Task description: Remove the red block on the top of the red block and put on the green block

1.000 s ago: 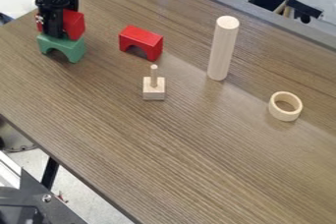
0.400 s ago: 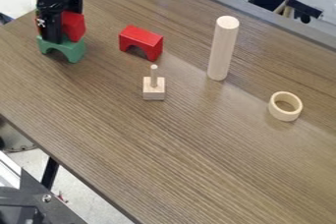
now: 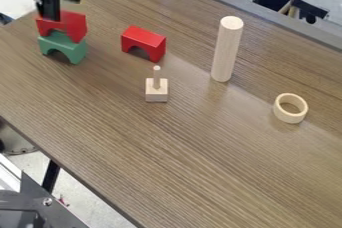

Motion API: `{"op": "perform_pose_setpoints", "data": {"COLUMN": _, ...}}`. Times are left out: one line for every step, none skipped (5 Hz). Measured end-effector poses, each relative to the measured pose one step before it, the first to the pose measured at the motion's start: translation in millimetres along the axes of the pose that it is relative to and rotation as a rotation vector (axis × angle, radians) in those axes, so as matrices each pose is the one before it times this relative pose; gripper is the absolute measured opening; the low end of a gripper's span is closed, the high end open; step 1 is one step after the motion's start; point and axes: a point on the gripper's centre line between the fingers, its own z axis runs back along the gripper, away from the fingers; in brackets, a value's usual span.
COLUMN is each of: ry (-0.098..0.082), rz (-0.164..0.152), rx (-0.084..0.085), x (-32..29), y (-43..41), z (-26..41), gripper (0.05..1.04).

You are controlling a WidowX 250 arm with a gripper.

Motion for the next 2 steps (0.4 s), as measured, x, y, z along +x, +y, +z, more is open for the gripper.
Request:
{"op": "perform_pose_setpoints", "data": {"ry": 0.0198, "rz": -0.0454, "rx": -0.0561, "x": -16.29, "y": -10.17, "z": 17.00, "gripper": 0.998}}
{"op": "perform_pose_setpoints", "data": {"ry": 0.0619, "rz": -0.0856, "rx": -0.0133, "x": -31.53, "y": -6.42, "z": 3.25, "gripper": 0.998}}
